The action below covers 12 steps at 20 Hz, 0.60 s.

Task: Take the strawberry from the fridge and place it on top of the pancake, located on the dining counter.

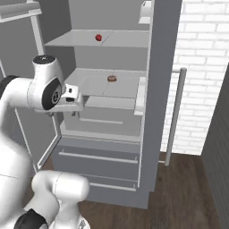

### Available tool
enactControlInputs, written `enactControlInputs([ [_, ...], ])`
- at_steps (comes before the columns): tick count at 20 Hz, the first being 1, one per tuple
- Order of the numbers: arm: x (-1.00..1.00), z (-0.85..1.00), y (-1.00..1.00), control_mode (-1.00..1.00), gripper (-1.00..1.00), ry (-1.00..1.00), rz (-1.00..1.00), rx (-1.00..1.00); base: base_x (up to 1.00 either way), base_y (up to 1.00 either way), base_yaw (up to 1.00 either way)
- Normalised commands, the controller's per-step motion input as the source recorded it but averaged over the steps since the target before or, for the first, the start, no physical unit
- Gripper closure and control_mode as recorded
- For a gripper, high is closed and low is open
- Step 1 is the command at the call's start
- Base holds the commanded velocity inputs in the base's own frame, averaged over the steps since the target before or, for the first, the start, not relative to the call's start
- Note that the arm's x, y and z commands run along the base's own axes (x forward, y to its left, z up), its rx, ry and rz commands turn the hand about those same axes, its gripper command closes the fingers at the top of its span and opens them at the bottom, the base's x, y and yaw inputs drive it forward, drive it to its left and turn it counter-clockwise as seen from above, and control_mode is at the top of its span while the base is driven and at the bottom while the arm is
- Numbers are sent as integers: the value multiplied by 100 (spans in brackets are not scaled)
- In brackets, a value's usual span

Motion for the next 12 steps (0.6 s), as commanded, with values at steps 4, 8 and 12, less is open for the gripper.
enactControlInputs([
  [4, -78, 0, -16, -100, -100, 0, -17, 0, 0, 0, 0],
  [8, -64, -13, -17, -100, -100, -1, -19, 0, 0, 0, 0],
  [12, -19, -1, -2, -100, -100, 0, -4, 0, 0, 0, 0],
])
